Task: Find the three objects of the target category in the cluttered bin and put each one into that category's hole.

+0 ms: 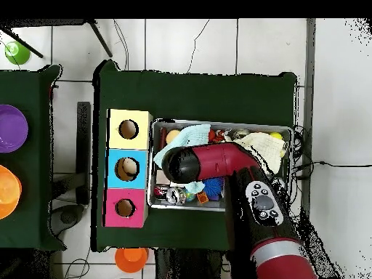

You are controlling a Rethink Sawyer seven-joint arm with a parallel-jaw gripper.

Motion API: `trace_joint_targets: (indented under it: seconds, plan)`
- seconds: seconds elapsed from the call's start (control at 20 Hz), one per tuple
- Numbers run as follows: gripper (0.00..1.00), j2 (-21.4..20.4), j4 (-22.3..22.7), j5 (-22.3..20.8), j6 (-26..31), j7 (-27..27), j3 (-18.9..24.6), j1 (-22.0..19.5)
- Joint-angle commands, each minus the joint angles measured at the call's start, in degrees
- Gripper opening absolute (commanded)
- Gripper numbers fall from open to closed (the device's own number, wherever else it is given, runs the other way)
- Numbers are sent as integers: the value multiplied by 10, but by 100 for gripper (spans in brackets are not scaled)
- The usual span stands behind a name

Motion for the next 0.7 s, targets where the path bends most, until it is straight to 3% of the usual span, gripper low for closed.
trace_joint_targets:
  seconds: [0.05, 0.7]
  plan:
    - [100, 45, -26, -21, 36, -69, 56, -20]
    - [100, 65, -48, -41, 46, -67, 42, -6]
